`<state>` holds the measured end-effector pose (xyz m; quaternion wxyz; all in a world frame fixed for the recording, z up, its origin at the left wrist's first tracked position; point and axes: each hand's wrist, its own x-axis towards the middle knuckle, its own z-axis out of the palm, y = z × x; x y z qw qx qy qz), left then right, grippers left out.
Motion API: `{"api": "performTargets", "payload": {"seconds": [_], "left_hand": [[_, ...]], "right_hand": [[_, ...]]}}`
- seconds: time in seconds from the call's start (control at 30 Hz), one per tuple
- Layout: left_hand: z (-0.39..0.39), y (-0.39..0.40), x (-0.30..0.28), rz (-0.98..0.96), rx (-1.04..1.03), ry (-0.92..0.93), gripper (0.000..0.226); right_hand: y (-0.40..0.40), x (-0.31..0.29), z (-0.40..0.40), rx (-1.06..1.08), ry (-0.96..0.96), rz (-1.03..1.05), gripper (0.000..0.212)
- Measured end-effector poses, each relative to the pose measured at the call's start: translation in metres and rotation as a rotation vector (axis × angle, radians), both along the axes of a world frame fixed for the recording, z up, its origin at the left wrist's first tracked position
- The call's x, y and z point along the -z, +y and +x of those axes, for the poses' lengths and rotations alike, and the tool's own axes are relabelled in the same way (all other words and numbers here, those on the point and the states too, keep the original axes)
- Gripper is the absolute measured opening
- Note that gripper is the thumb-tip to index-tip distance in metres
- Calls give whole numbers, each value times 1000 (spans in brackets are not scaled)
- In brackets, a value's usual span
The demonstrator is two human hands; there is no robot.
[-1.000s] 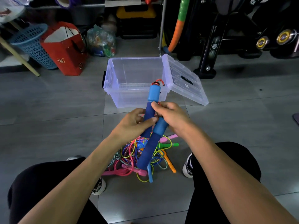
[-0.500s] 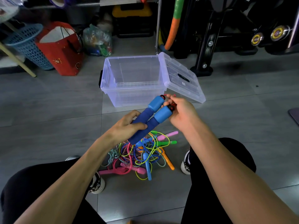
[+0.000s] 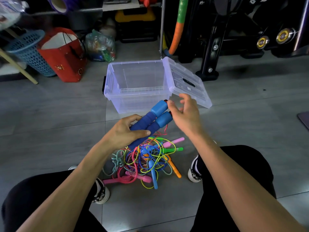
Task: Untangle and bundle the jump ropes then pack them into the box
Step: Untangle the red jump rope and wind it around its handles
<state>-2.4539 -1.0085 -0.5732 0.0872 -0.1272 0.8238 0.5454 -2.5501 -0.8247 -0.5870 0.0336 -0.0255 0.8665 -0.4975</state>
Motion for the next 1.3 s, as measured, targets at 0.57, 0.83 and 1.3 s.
{"api": "performTargets", "payload": {"seconds": [0.57,0.83,1.3], "left_hand": [[12,4,-16,521,18,-228,41],[3,5,-4,611,-282,-110,29],[11,4,-7,-658,128,255,59]], "right_hand": [[-3,-6,9,-96,-149,-256,40],[-3,-3,5,-23,-116,-171,34],[0,-9,7,10,-87,-159,51]]}}
